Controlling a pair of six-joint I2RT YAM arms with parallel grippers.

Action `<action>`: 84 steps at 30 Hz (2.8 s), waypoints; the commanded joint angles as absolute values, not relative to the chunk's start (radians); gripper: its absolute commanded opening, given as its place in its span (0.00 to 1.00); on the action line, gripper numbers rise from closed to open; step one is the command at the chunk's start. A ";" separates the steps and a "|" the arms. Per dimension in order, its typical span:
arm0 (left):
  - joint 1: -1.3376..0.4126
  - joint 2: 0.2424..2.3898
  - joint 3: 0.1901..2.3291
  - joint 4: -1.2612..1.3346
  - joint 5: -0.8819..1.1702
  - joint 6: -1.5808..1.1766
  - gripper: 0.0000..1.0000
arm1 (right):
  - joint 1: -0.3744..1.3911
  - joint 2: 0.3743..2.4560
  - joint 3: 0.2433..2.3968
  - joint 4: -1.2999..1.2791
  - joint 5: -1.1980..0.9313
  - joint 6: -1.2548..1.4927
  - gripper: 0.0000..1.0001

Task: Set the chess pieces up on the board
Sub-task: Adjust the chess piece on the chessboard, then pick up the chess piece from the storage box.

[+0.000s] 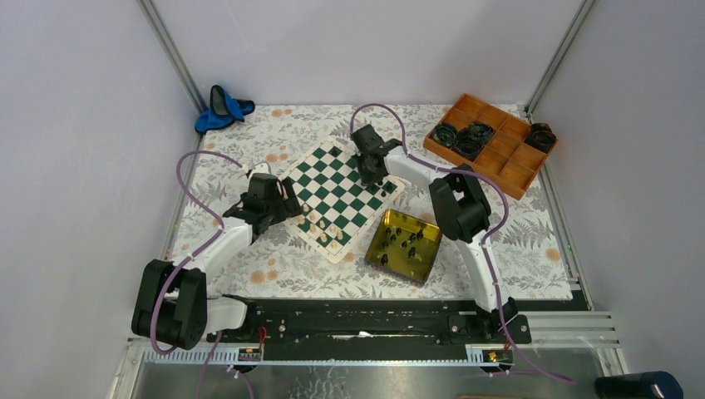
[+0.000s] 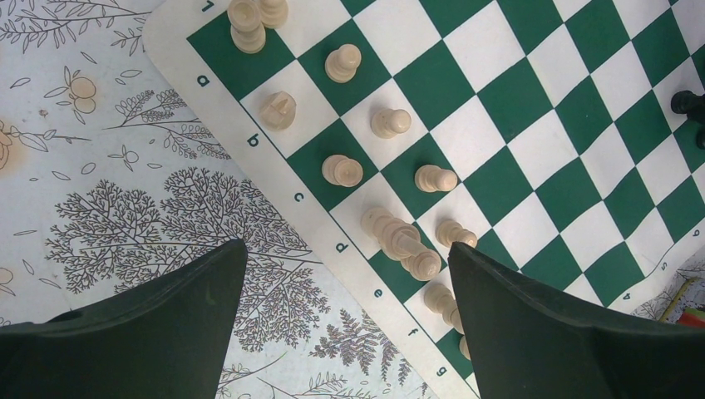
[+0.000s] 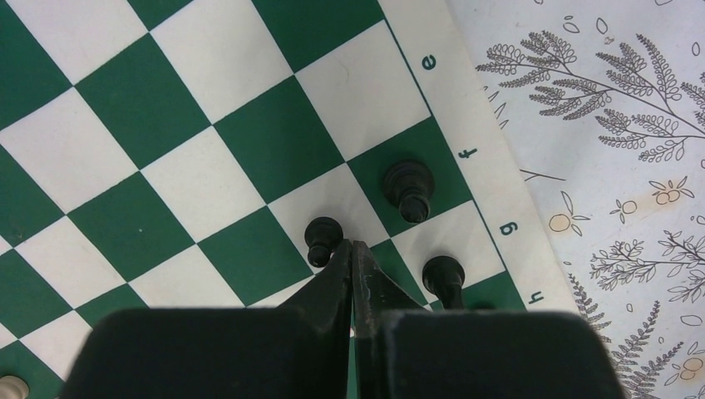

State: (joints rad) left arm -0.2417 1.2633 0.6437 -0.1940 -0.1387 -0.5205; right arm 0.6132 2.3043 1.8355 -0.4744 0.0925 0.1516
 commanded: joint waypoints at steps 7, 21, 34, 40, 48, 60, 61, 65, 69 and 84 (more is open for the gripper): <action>-0.249 1.269 0.670 -0.141 -0.140 -0.505 0.99 | 0.615 2.296 1.894 -0.491 0.106 0.146 0.03; -0.249 1.246 0.667 -0.138 -0.144 -0.505 0.99 | 0.616 2.115 1.878 -0.527 0.158 0.109 0.22; -0.250 1.245 0.667 -0.126 -0.113 -0.506 0.99 | 0.698 1.706 1.428 -0.479 0.197 0.200 0.53; -0.254 1.249 0.664 -0.124 -0.111 -0.505 0.99 | 0.766 1.526 1.159 -0.421 0.214 0.280 0.60; -0.259 1.256 0.663 -0.126 -0.119 -0.505 0.99 | 0.789 1.454 0.995 -0.374 0.242 0.335 0.61; -0.269 1.261 0.663 -0.132 -0.130 -0.506 0.99 | 0.790 1.541 0.972 -0.303 0.273 0.345 0.47; -0.271 1.261 0.663 -0.132 -0.130 -0.506 0.99 | 0.790 1.551 0.978 -0.304 0.278 0.343 0.45; -0.273 1.265 0.666 -0.136 -0.131 -0.506 0.99 | 0.789 1.588 1.003 -0.311 0.296 0.343 0.41; -0.273 1.269 0.666 -0.136 -0.132 -0.505 0.99 | 0.789 1.597 1.009 -0.315 0.322 0.346 0.39; -0.273 1.285 0.668 -0.136 -0.130 -0.503 0.99 | 0.765 1.639 1.035 -0.320 0.325 0.339 0.34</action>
